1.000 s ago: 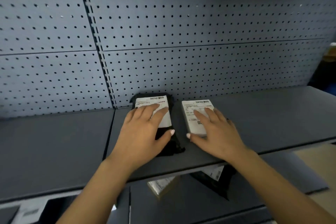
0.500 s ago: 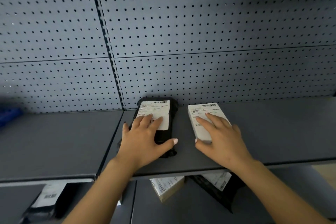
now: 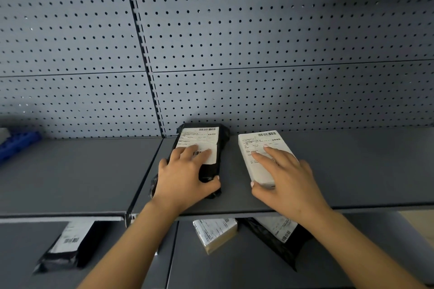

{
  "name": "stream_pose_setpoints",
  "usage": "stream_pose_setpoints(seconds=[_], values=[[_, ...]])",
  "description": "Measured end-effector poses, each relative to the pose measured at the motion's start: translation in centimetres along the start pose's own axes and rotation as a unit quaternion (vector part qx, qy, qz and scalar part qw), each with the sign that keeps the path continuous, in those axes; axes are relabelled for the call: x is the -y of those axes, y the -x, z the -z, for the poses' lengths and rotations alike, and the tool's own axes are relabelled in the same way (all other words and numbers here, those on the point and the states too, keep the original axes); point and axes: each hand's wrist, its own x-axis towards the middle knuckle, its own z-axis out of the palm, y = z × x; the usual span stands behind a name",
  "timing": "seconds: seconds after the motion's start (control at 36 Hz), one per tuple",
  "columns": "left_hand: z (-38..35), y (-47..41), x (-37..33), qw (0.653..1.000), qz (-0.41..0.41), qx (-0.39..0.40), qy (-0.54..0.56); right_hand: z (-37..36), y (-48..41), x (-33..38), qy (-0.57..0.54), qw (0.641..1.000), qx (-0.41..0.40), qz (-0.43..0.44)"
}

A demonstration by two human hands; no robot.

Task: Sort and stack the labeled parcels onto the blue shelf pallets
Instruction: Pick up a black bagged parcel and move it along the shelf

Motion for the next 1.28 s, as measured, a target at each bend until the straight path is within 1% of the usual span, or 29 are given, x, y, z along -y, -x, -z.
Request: stream_pose_setpoints(seconds=[0.11,0.28,0.39,0.58,0.83,1.0,1.28], values=[[0.2,1.2,0.1,0.999,-0.002,-0.046,0.028,0.0,0.6,0.4,-0.01,1.0,-0.013,0.02],[0.9,3.4,1.0,0.993,-0.005,-0.111,0.037,-0.2,0.9,1.9,-0.029,0.998,-0.027,0.051],[2.1,5.0,2.5,0.988,-0.001,-0.151,0.028,-0.5,0.9,3.4,-0.037,0.996,-0.026,0.075],[5.2,8.5,6.9,0.979,0.01,-0.204,-0.006,-1.3,-0.1,8.3,-0.048,0.987,-0.05,0.147],[10.3,14.7,15.5,0.971,0.06,-0.226,-0.052,-3.0,-1.5,18.1,-0.083,0.968,-0.09,0.218],[13.8,19.2,21.8,0.962,0.084,-0.245,-0.083,-4.4,-1.7,26.2,-0.112,0.956,-0.103,0.249],[19.1,26.4,32.6,0.953,0.12,-0.242,-0.14,-7.3,-1.8,39.2,-0.145,0.94,-0.116,0.288]])
